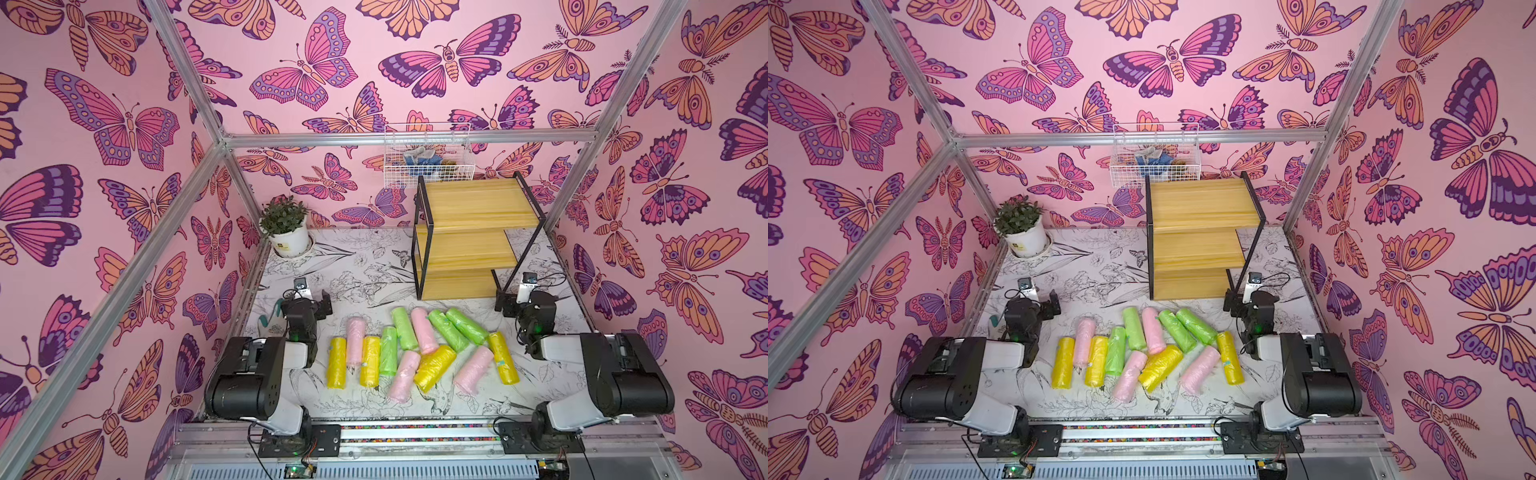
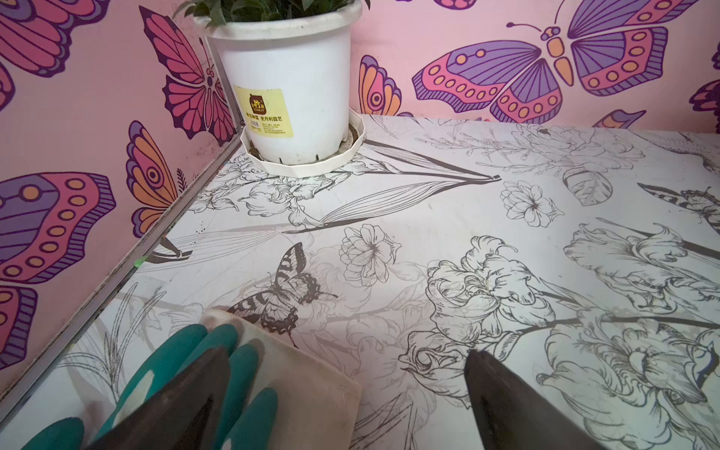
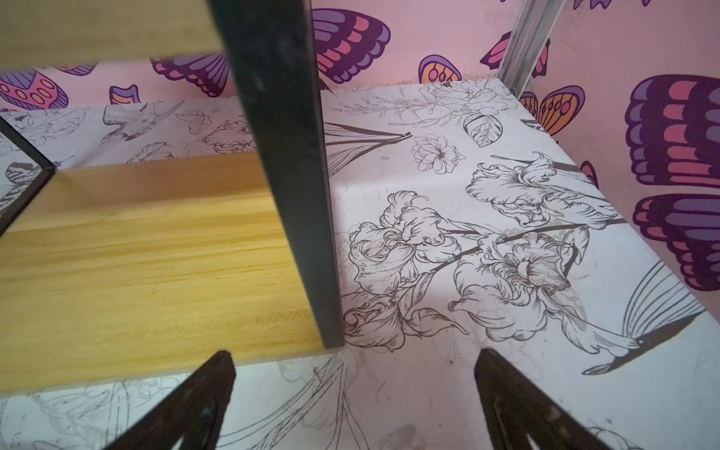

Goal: Sort the rolls of trash bags by color and place them on the shelf
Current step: Pick up the roll of trash bags from the center of the board.

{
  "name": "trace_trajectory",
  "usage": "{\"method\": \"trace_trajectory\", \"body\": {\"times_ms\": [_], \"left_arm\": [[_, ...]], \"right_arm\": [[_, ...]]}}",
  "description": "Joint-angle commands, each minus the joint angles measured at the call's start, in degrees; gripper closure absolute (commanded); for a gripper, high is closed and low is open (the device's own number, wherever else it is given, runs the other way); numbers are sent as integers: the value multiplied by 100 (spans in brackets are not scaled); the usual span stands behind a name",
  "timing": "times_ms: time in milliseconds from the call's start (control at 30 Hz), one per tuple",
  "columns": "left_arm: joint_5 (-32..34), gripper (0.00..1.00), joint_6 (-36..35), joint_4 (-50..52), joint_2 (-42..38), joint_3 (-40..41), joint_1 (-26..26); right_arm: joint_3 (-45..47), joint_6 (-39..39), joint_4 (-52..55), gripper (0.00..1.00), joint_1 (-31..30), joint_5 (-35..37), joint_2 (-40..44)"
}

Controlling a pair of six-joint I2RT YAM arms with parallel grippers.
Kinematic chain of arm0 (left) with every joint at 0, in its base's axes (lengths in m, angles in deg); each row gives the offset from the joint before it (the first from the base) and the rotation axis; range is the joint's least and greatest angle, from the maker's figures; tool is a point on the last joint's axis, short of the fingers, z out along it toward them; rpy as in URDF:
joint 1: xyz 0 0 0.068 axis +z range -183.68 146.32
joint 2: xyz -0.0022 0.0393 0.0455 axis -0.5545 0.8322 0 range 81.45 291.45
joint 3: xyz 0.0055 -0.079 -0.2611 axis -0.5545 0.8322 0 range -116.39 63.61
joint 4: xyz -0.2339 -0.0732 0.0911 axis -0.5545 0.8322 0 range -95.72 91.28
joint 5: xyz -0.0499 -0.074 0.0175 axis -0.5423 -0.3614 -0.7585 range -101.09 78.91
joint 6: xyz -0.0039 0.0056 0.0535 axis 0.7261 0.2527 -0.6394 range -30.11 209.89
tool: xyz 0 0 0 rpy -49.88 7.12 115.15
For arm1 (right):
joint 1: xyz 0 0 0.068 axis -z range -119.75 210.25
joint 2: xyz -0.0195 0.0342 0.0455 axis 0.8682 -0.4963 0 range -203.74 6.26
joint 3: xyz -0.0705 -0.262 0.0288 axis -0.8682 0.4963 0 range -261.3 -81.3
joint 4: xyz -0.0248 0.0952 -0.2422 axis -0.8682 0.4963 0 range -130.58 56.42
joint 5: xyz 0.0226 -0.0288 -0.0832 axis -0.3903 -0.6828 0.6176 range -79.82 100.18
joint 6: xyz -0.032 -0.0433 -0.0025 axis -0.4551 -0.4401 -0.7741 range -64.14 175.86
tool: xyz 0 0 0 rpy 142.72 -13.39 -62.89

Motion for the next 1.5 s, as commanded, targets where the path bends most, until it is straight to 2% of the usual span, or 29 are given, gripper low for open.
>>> {"method": "trace_trajectory", "body": {"times_ms": [0,733,833,900,967,1067,1133,1200,1333,1467], "left_arm": [[66,0,-37,75,59,-36,-15],[12,0,-12,111,35,-36,20],[197,0,-173,21,-228,68,-160],[626,0,-445,429,-798,65,-498],[1110,0,-533,1040,-1384,-81,-737],[1571,0,-40,1250,-2359,-55,-815],[1794,0,472,2045,-3089,-115,-824],[1773,0,1018,3303,-3883,-361,-860],[1025,7,1529,5173,-4752,-991,-927],[323,15,2344,6688,-5054,-1380,-946]], "right_arm": [[-66,-60,-28,1,-11,-68,45],[-96,10,37,1,19,-42,56],[-53,-11,-155,1,-27,126,175],[-482,203,1393,1,-203,1043,975],[-932,655,2851,1,-210,1455,1619],[-1082,1491,3844,1,-201,1691,2526],[-1094,1815,4294,1,-188,1415,3083],[-1287,1845,5015,1,-159,713,3494],[-1987,2161,7065,0,-157,187,3671],[-2040,2690,8404,7,-162,-691,3977]]}}
